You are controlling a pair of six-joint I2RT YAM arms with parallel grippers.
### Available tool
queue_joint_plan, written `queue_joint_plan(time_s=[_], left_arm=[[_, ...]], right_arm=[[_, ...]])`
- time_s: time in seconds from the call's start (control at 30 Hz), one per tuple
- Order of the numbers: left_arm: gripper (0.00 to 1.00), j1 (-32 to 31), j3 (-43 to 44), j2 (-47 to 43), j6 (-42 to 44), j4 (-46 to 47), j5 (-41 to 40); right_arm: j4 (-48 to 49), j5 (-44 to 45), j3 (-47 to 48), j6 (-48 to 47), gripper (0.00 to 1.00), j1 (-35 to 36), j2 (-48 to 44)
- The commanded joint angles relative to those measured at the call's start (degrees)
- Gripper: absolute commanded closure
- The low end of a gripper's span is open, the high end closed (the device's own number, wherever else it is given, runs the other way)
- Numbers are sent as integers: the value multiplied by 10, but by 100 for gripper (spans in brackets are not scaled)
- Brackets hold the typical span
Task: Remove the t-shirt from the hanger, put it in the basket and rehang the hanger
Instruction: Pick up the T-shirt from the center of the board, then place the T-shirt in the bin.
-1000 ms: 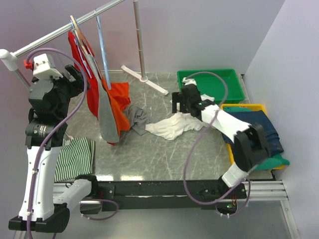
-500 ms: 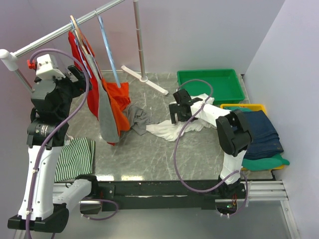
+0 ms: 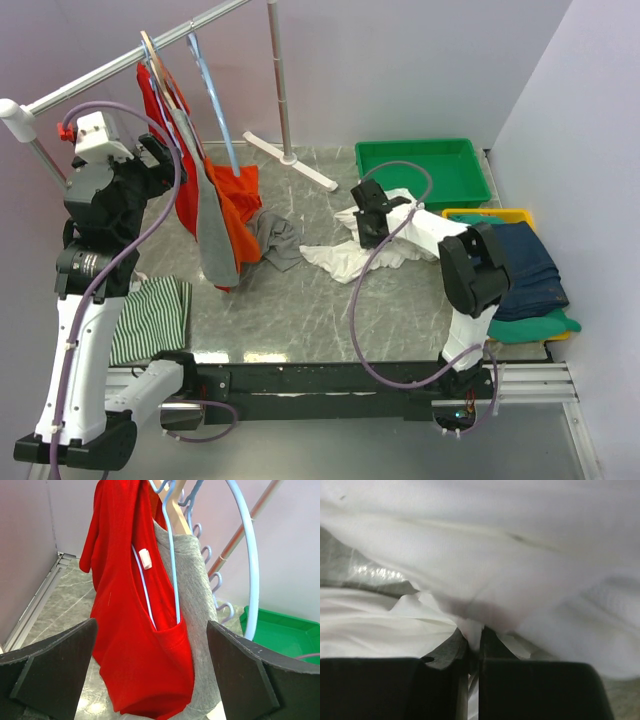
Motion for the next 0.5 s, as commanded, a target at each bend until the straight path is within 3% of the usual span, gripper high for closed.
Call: queue_joint_plan(time_s=[0.0, 0.27, 0.47], left_arm=[[4, -2, 3, -7, 0, 22, -1], [4, -3, 6, 1, 0, 23, 6], [4, -3, 4, 4, -3, 29, 12]], right_arm=[[-38, 15, 34, 5, 100, 10, -94], [-8, 156, 187, -16, 100, -26, -165], [78, 166, 266, -44, 100, -78, -153]])
